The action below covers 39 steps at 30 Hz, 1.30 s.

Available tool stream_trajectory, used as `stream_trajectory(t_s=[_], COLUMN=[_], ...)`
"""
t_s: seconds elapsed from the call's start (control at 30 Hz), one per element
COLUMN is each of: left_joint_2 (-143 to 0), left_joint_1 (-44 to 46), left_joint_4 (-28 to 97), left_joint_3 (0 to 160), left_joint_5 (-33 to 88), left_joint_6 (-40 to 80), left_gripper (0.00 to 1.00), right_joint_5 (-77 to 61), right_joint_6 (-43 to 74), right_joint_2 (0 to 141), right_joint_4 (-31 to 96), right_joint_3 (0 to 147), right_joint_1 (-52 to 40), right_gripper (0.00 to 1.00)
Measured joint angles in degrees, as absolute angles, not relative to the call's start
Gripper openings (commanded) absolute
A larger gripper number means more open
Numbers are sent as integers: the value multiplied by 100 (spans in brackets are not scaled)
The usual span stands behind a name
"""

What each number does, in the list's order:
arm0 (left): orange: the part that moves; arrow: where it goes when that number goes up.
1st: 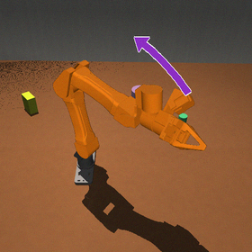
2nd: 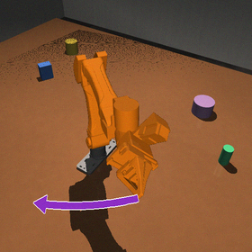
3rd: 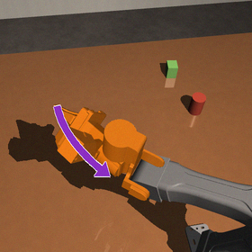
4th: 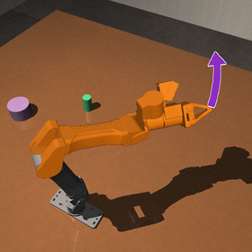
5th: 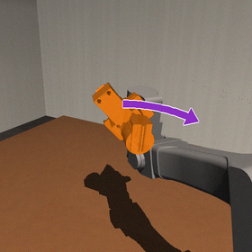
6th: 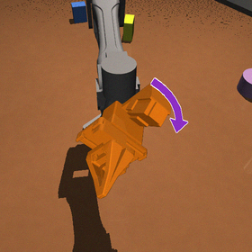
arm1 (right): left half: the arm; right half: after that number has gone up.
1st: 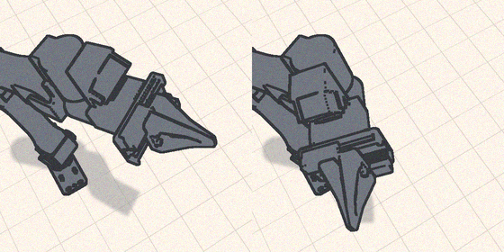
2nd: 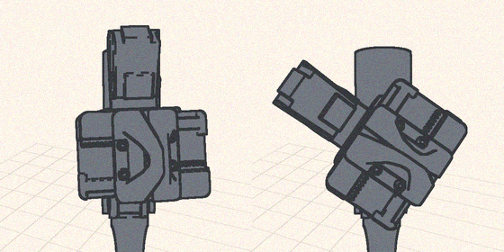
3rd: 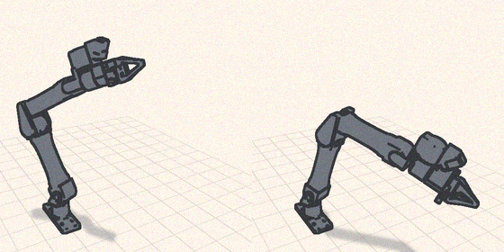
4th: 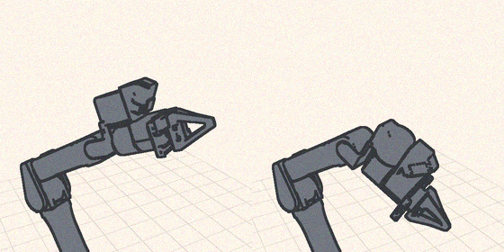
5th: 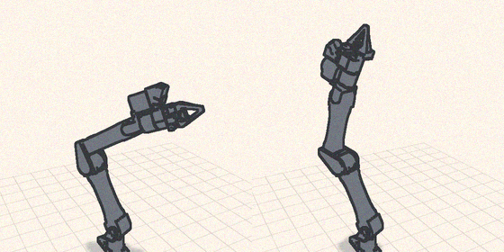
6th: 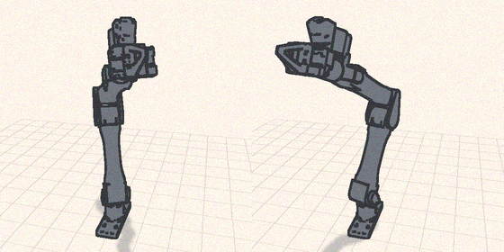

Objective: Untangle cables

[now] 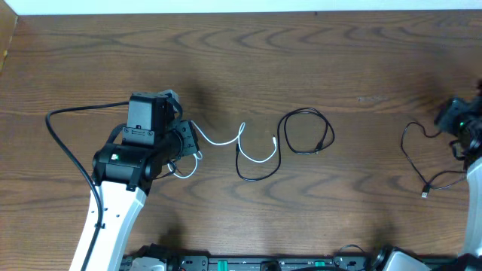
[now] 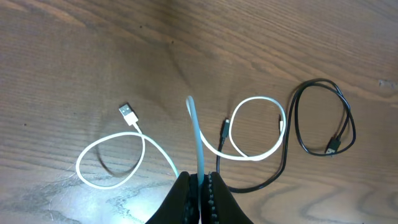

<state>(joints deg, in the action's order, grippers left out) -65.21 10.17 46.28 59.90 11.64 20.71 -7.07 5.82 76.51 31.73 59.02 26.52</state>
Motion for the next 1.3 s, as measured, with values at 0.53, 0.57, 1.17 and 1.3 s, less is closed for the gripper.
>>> stream_trajectory(t_s=[0.53, 0.57, 1.17, 1.3], left_joint_2=[-6521, -6521, -6521, -6521], left_joint_1=[1017, 1017, 1017, 1017], left_joint_4=[4630, 4628, 4716, 4709], left_joint_3=[5990, 5990, 5990, 5990], left_joint_5=[1164, 1164, 1164, 1164], left_joint_6=[2071, 2071, 2071, 2071], left_gripper=[8, 8, 8, 8], right_joint_5=[-2467, -2469, -1138, -1055], right_joint_6=[611, 615, 628, 622], right_joint_2=[9537, 9601, 10110, 10110], right_joint_4=[3907, 3907, 2231, 2137], right_joint_3=[5905, 5905, 5905, 5905], right_joint_1=[2526, 2526, 2526, 2526], right_gripper=[18, 17, 9, 19])
